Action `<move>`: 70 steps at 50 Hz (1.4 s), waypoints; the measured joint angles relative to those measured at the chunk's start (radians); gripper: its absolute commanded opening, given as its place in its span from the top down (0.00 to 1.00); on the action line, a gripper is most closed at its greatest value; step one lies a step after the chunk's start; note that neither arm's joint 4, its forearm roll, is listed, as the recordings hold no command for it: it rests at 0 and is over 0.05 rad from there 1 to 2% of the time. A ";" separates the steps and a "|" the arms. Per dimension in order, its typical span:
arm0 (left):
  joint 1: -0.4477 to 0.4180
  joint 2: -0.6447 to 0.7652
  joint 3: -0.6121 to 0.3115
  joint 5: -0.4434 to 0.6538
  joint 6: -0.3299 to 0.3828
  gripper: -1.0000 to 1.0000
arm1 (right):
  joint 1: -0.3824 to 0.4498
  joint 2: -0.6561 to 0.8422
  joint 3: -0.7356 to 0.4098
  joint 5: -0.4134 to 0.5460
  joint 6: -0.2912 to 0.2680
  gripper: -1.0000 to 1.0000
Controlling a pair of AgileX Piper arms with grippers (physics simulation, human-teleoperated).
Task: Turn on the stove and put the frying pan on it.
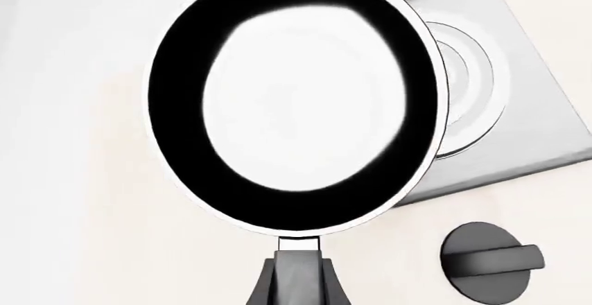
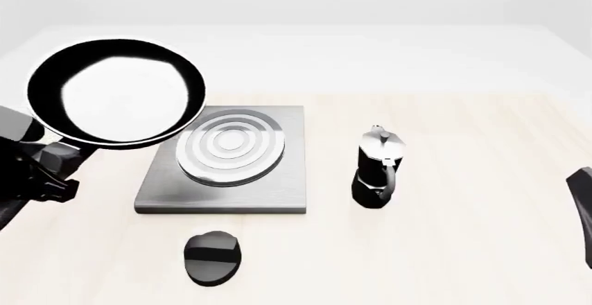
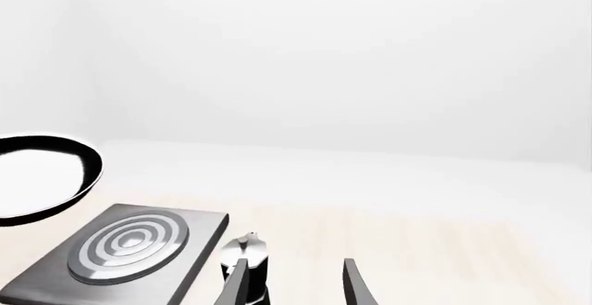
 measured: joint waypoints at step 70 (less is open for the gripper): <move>-0.346 0.287 -0.019 -0.260 -0.280 1.00 | -0.044 0.000 -0.014 0.022 -0.009 0.00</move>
